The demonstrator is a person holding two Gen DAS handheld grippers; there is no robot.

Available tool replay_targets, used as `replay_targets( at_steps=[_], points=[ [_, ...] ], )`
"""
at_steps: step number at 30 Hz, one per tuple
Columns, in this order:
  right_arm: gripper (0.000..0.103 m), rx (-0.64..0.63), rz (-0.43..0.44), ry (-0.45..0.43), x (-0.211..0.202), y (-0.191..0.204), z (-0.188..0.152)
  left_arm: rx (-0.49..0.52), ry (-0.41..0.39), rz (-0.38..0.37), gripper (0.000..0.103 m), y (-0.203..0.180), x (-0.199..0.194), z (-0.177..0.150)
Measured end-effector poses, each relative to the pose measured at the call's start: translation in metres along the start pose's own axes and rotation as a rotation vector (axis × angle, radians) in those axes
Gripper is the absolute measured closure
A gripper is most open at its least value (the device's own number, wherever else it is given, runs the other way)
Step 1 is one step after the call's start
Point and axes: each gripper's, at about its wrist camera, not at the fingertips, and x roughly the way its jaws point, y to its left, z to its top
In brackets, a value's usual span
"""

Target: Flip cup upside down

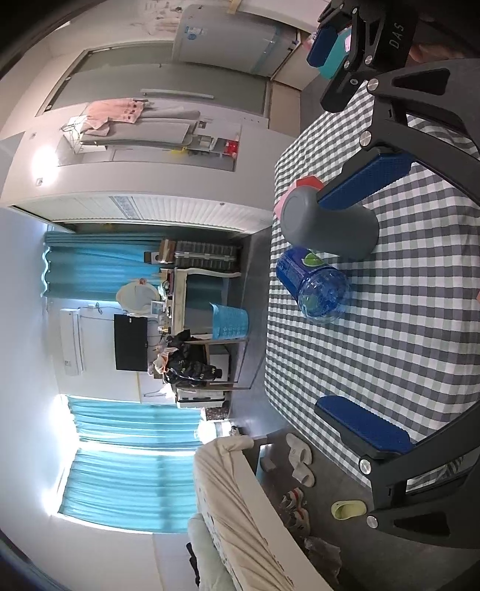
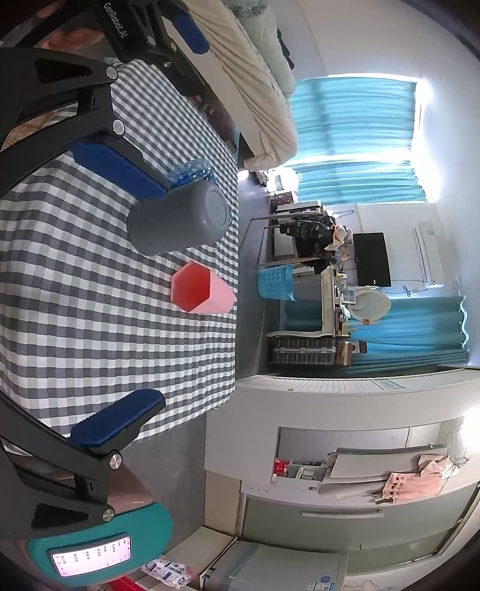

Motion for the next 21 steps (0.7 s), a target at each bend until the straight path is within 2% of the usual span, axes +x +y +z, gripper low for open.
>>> replay_targets(
  at_steps=[21],
  points=[
    [0.000, -0.001, -0.009, -0.007, -0.0049, 0.0054, 0.0042, 0.003, 0.002, -0.012, 0.000, 0.0002, -0.0019, 0.0006]
  ],
)
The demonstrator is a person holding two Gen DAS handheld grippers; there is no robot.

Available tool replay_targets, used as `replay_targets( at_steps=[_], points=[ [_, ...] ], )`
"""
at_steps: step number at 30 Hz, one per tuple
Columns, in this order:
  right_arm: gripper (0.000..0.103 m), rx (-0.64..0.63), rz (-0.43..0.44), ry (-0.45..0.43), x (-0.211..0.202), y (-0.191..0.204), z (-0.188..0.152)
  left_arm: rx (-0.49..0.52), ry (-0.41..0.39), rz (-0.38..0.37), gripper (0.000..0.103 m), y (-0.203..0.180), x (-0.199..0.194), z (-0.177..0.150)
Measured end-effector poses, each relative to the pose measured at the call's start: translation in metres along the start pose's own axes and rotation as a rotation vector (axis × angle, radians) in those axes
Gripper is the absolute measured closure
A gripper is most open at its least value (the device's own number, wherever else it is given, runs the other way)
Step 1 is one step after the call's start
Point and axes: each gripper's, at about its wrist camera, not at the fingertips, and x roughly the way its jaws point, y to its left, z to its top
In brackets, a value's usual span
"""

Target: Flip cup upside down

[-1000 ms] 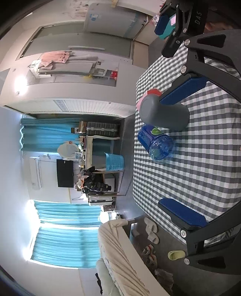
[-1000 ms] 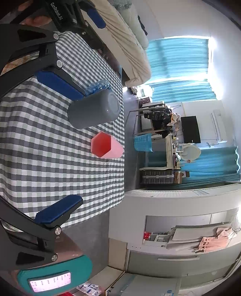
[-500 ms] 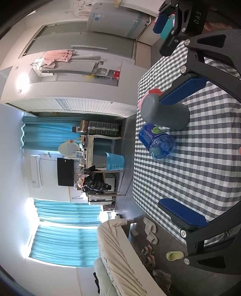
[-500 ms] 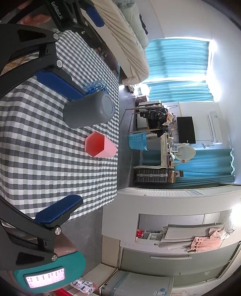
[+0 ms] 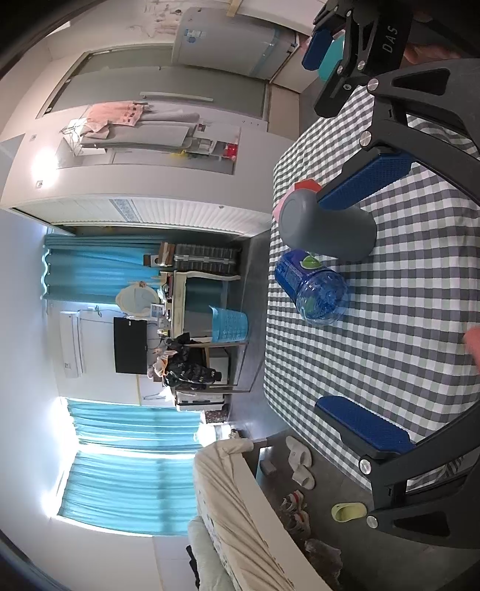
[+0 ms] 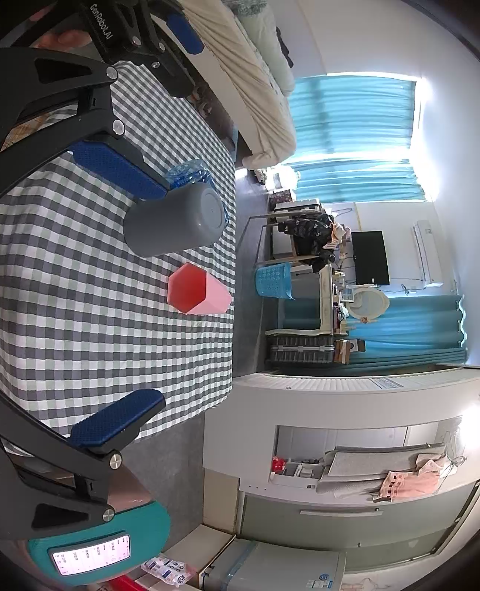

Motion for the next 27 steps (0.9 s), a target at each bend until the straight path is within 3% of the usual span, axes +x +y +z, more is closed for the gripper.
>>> replay_targets(
  at_steps=[27],
  points=[
    [0.000, -0.002, -0.006, 0.021, 0.0062, 0.0022, -0.0041, 0.018, 0.019, 0.008, 0.000, -0.0022, 0.0046, -0.0027]
  ],
)
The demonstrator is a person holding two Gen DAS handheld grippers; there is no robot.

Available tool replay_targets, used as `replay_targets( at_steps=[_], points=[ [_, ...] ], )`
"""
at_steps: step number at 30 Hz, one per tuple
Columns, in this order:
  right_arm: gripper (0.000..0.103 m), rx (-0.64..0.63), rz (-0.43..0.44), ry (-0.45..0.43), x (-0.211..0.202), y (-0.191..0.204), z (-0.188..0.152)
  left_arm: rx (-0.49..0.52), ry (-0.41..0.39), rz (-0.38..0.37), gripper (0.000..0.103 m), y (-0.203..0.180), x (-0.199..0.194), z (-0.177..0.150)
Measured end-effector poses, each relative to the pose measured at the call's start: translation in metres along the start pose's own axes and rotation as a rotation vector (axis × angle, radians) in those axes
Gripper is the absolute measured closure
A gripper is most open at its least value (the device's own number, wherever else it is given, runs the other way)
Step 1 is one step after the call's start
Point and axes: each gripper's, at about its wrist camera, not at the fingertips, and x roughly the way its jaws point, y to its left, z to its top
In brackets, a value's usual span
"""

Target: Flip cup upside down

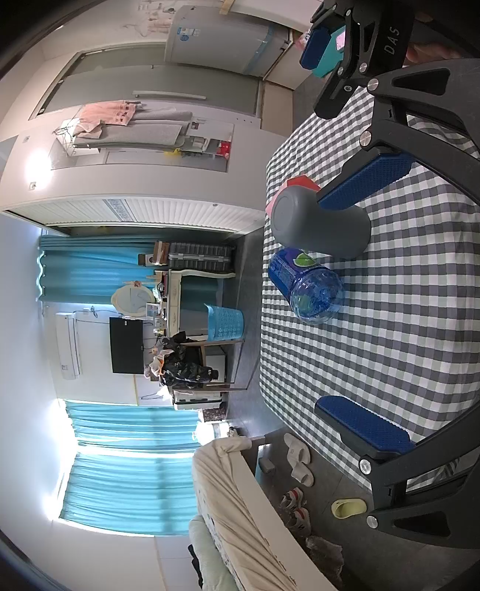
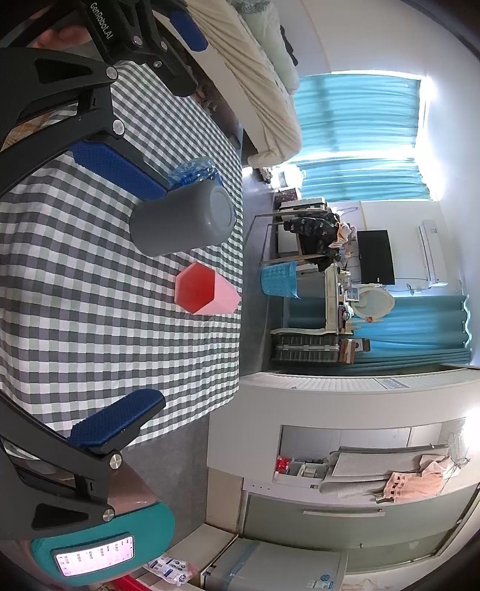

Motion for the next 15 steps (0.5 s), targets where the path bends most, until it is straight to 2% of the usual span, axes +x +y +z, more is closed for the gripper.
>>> replay_targets(
  at_steps=[15],
  points=[
    [0.000, -0.006, 0.003, 0.015, 0.0036, 0.0035, -0.0030, -0.006, 0.010, 0.005, 0.000, 0.0016, 0.0024, -0.0032]
  ],
)
